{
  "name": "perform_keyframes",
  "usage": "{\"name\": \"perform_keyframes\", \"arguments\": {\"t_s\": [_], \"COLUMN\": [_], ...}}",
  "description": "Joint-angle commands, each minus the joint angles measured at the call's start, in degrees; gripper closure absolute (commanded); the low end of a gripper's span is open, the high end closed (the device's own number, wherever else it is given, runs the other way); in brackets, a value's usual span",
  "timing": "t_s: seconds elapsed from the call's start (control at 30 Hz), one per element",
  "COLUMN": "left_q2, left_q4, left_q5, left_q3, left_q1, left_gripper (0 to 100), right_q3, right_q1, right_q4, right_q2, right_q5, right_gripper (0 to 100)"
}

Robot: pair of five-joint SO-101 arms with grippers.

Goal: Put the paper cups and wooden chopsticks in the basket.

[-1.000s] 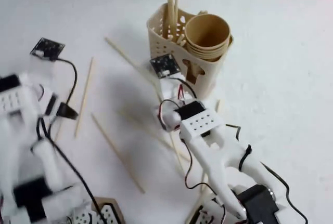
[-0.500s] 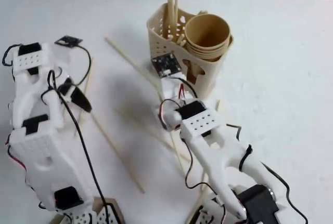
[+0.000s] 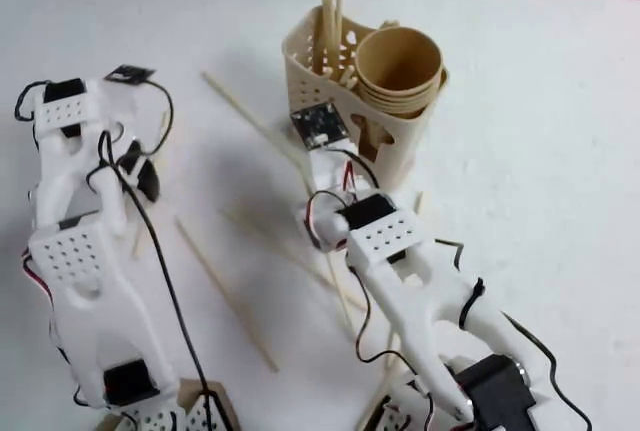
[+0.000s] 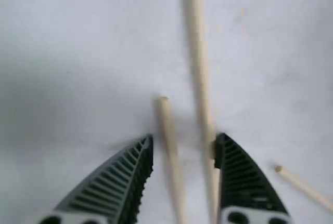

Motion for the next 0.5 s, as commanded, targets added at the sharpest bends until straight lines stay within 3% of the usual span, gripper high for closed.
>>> {"name": "perform_keyframes", "arguments": {"t_s": [0.0, 0.1, 0.47], "left_q2": [1.7, 1.5, -0.5], "left_q4": [1.9, 4.7, 11.8], "left_q5": [0.2, 0.2, 0.5], "left_q3": [-3.9, -5.4, -9.8], "left_q1": [1.3, 3.1, 8.0], "left_gripper": [91, 98, 98], "right_q3": [-0.4, -0.4, -0.4], "right_q1": [0.7, 0.7, 0.7], "right_q4": [-0.6, -0.6, -0.6], "right_q2": [-2.0, -2.0, -2.0], "right_q5": [-0.6, -0.6, -0.6], "right_gripper": [98.1, 98.1, 98.1]}}
